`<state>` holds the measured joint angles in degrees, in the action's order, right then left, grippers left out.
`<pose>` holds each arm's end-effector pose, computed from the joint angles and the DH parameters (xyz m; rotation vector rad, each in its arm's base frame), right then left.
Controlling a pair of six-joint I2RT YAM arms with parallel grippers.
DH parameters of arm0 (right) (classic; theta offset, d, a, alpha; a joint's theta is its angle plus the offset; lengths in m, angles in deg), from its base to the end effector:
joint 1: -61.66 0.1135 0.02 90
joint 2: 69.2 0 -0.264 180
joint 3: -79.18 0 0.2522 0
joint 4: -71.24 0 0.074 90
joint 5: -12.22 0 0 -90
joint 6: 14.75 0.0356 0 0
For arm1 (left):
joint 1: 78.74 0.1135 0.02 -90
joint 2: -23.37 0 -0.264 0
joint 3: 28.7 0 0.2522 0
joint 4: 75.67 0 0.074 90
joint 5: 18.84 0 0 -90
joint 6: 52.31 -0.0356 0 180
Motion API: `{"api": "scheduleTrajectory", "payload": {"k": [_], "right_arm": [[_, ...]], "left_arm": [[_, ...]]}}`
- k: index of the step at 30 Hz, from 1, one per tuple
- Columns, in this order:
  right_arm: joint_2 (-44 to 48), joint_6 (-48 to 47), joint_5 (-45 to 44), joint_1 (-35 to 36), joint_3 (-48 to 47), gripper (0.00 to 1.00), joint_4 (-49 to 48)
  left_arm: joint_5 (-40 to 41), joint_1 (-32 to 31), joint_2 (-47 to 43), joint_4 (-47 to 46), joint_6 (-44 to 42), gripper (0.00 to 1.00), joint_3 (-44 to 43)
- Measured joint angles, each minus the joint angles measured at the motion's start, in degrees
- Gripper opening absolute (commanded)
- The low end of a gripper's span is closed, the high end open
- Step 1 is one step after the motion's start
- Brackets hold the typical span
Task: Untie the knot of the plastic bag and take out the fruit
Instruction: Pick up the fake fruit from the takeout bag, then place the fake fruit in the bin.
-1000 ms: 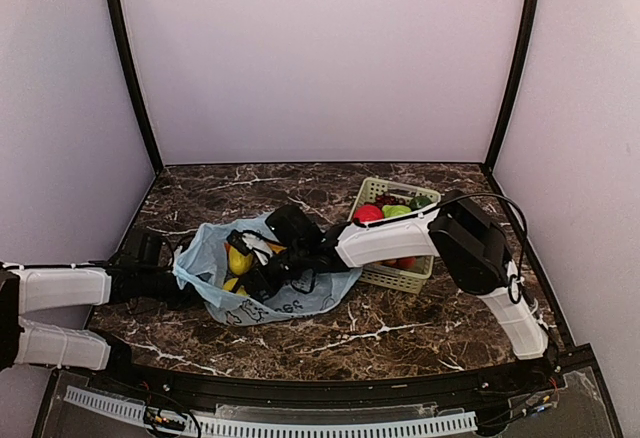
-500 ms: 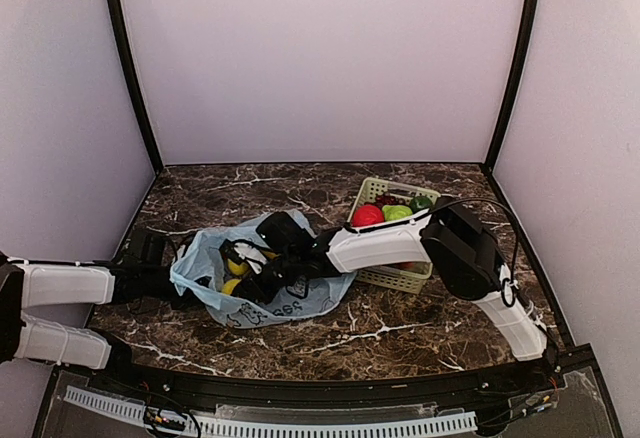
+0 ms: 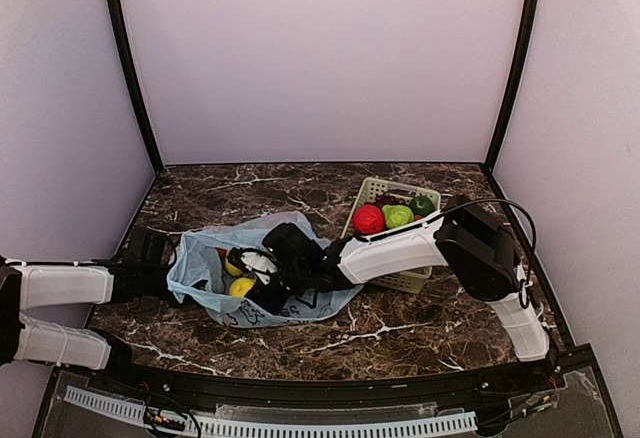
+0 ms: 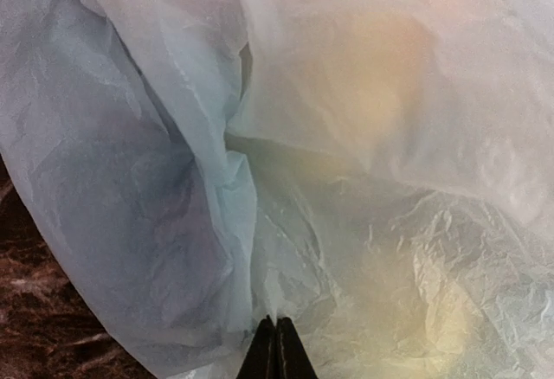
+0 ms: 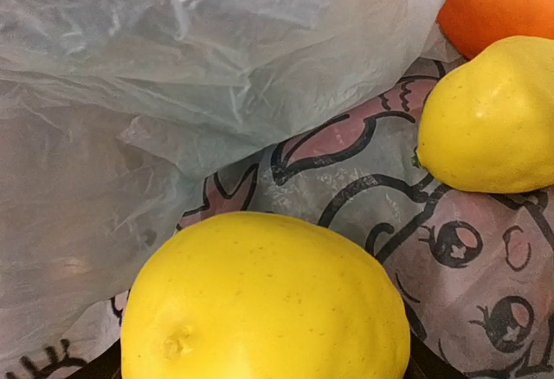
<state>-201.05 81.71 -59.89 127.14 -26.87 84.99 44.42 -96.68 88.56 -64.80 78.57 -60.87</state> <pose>0.2002 0.4653 0.1317 -1.3499 2.0201 0.9791 0.1824 -0.0759 0.1424 -0.2459 2.4665 -1.0261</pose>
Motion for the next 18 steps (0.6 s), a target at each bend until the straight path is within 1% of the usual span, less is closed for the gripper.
{"api": "scheduleTrajectory", "payload": {"k": [5,10,14,18], "right_arm": [[5.1,2.2,-0.8,-0.7,5.2,0.42,-3.1],[11.5,6.3,1.0,-3.5,11.7,0.42,-9.1],[14.5,8.1,2.1,-5.4,14.2,0.42,-12.6],[16.3,8.7,3.1,-5.6,15.9,0.42,-14.6]], "left_arm": [[1.6,0.0,-1.4,0.9,-0.7,0.01,-0.1],[2.8,0.0,-2.0,2.4,-1.5,0.01,-0.2],[3.5,0.0,-2.0,3.0,-1.8,0.01,-0.3],[3.9,0.0,-2.0,3.5,-2.2,0.01,-0.9]]}}
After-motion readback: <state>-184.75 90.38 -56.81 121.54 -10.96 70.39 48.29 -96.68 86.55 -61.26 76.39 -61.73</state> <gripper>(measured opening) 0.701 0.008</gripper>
